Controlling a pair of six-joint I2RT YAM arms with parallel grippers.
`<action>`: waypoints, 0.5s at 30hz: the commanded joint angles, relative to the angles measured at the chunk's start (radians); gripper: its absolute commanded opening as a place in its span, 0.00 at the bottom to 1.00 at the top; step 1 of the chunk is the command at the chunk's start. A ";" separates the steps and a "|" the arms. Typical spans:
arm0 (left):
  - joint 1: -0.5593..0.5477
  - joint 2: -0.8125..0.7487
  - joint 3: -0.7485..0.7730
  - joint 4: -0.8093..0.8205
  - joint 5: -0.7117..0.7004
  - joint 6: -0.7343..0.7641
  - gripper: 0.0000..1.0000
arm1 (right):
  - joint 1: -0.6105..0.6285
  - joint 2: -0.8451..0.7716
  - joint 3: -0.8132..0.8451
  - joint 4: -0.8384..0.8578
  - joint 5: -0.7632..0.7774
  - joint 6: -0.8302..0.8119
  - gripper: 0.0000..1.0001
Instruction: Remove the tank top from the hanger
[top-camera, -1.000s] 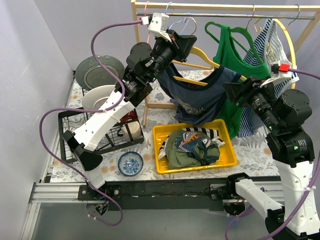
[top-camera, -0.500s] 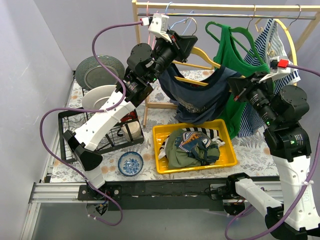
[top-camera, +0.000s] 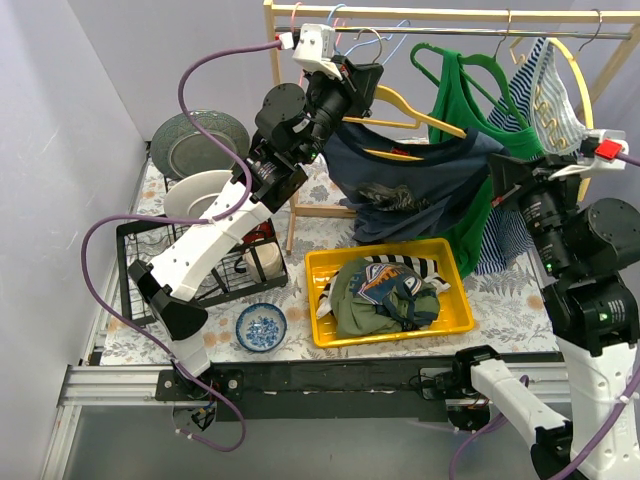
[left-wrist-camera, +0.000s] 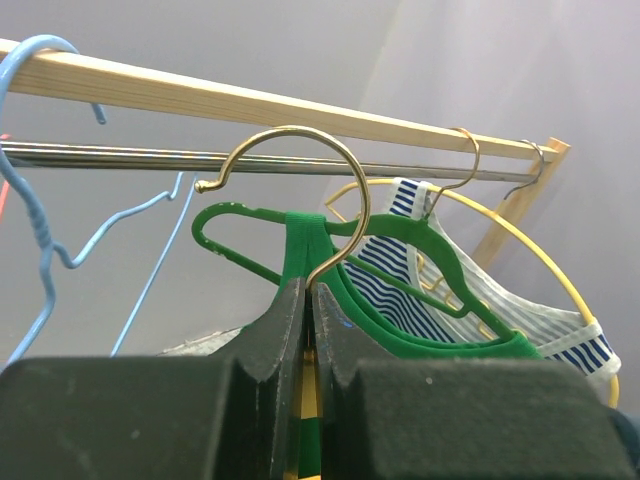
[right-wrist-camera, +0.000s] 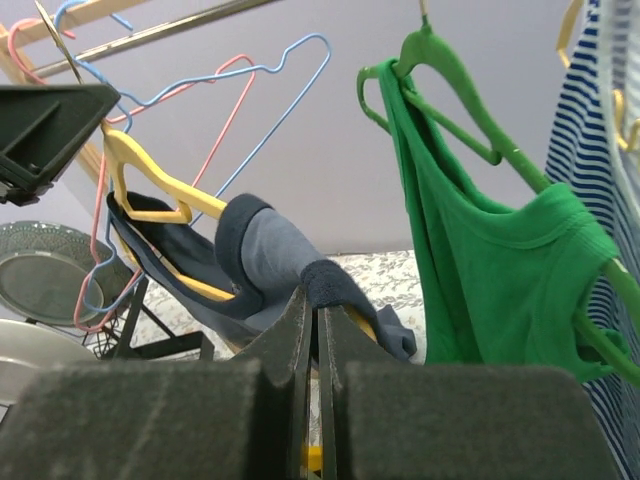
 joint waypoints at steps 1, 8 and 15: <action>-0.001 -0.031 0.024 -0.030 -0.066 0.032 0.00 | -0.001 -0.046 0.026 0.086 0.093 -0.015 0.01; -0.001 -0.046 0.037 -0.035 -0.086 0.030 0.00 | 0.000 -0.106 -0.056 0.111 0.160 -0.003 0.01; -0.001 -0.058 0.050 -0.038 -0.077 0.016 0.00 | 0.000 -0.133 -0.085 0.086 0.217 -0.008 0.01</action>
